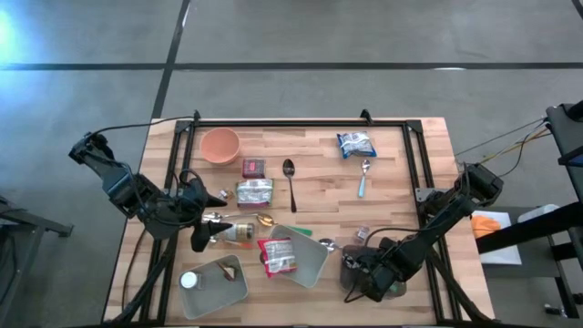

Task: Pick & Place Food Item
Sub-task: Put the light blue spoon into the black bin

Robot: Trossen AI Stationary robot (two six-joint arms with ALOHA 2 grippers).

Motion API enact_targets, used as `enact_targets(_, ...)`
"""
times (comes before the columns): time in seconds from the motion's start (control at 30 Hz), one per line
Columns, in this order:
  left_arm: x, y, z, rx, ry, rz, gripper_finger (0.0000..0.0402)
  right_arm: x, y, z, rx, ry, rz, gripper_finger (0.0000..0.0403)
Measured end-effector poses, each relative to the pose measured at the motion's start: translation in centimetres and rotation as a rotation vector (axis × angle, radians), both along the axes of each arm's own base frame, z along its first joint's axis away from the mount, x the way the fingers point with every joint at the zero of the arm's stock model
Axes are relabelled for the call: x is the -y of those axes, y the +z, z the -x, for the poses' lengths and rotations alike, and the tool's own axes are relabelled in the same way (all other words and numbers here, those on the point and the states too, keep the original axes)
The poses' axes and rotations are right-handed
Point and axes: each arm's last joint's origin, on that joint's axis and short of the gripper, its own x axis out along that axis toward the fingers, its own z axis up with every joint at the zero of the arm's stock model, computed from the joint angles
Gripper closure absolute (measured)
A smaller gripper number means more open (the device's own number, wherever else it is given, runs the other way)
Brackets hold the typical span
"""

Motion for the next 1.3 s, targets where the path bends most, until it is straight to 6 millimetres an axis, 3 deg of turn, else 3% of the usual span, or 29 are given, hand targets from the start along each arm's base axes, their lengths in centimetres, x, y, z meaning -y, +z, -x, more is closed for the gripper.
enact_targets(0.47,0.0,0.0,0.0,-0.008,-0.012,0.000,0.0061,-1.2,3.7,-1.1,0.002,0.069,0.003,0.0186)
enact_targets(0.73,0.1,-0.1,0.0,-0.022,-0.033,0.023,0.0061,-1.1,8.2,-1.6,0.020,-0.032,0.125,0.0186)
enact_targets(0.9,0.1,0.0,0.0,-0.018,-0.029,0.031,0.0061,-0.5,11.4,-1.6,0.106,-0.193,0.260,0.0186)
enact_targets(1.1,0.2,0.1,-0.1,-0.007,-0.034,0.046,0.0061,1.6,13.3,-1.4,0.168,-0.438,0.265,0.0186)
enact_targets(1.3,0.3,0.1,-0.1,-0.008,-0.041,0.051,0.0061,5.9,14.2,-0.9,0.180,-0.635,0.229,0.0186)
